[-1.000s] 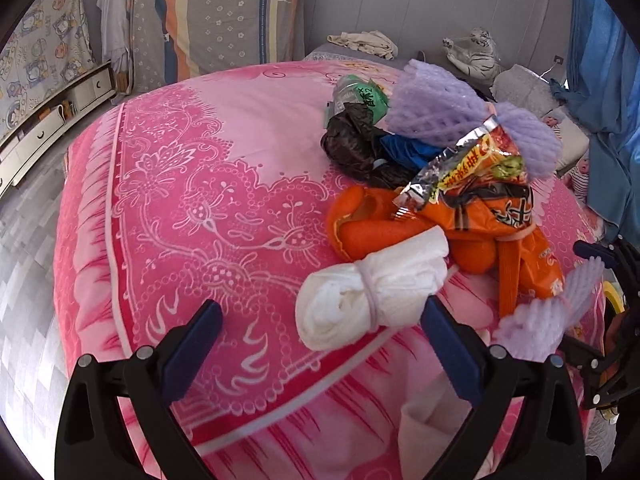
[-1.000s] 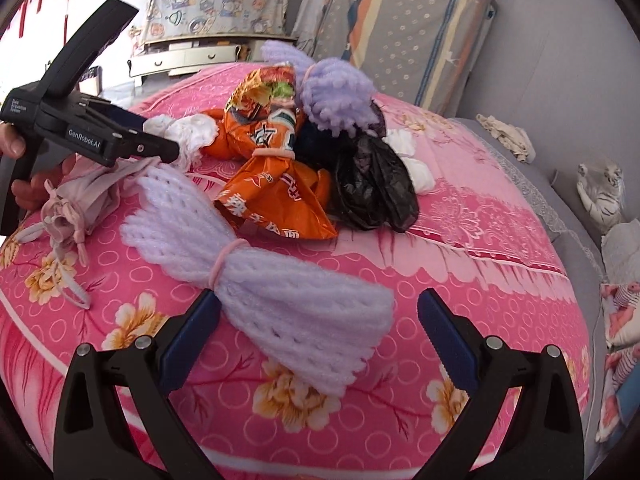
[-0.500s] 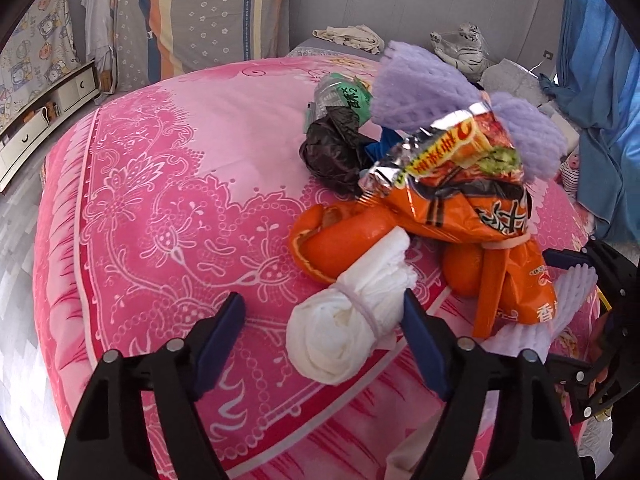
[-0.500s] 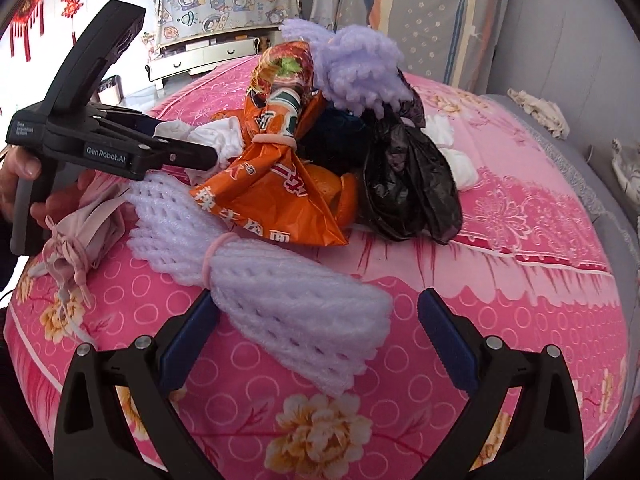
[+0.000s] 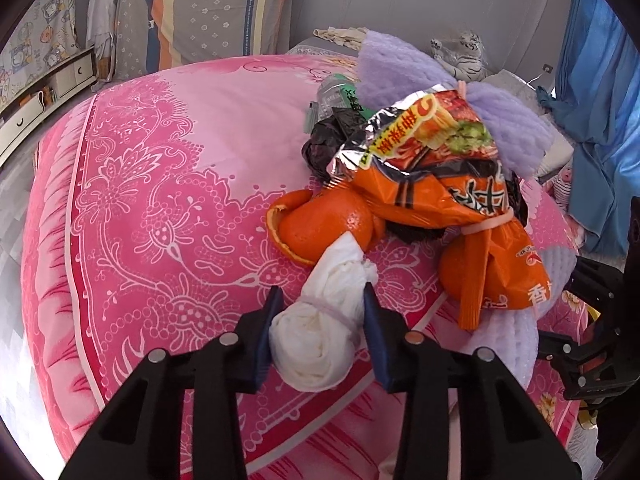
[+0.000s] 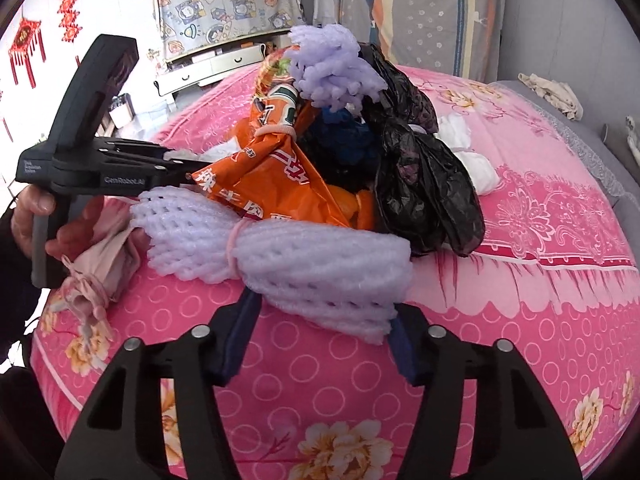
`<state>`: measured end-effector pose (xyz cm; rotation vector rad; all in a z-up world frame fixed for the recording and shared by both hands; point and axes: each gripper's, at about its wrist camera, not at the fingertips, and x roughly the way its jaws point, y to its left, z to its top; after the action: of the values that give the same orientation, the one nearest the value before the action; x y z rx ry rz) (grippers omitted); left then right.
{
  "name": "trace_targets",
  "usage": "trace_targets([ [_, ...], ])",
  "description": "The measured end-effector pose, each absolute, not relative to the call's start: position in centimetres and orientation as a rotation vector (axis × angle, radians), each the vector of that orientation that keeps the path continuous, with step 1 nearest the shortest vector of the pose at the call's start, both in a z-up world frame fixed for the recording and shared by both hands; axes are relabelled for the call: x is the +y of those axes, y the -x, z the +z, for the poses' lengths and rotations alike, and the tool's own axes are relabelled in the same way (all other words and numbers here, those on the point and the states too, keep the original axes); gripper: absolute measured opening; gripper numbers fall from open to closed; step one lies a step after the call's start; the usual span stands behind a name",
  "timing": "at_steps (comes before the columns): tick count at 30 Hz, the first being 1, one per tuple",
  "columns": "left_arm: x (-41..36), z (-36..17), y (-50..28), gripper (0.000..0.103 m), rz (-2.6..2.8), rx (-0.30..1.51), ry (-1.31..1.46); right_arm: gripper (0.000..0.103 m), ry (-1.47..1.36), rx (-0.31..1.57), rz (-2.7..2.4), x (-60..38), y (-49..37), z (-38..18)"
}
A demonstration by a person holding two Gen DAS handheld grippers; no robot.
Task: Collect trash
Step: 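Close left tool on the white bundle while right tool closes on the lavender foam net, then carry the white bundle and lavender foam net with both tools over the yellow bin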
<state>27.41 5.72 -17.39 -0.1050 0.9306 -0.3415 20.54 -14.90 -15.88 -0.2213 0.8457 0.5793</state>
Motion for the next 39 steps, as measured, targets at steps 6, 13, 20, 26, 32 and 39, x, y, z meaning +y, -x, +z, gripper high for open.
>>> trace_targets([
  [6, 6.5, -17.4, -26.8, 0.032, -0.347, 0.922, 0.138, 0.03, 0.185, 0.848, 0.596, -15.0, -20.5, -15.1],
  [13, 7.2, -17.2, -26.2, 0.03, -0.349, 0.913, 0.163, 0.016, 0.158, 0.845, 0.575, -15.1, -20.0, -14.9],
  [20, 7.9, -16.1, -25.2, 0.03, -0.357, 0.877, 0.182, 0.013, 0.134, 0.807, 0.566, -16.0, -18.6, -13.7],
  [26, 8.7, -14.6, -23.5, 0.03, -0.357, 0.84, 0.182, 0.013, 0.087, 0.774, 0.55, -17.7, -16.6, -12.5],
  [32, 9.7, -12.8, -21.7, 0.03, -0.355, 0.796, 0.2, 0.013, 0.028, 0.721, 0.498, -19.9, -14.3, -10.7],
  [39, 8.6, -10.5, -19.4, 0.03, -0.381, 0.739, 0.178, 0.013, -0.032, 0.672, 0.406, -22.9, -11.5, -9.6],
])
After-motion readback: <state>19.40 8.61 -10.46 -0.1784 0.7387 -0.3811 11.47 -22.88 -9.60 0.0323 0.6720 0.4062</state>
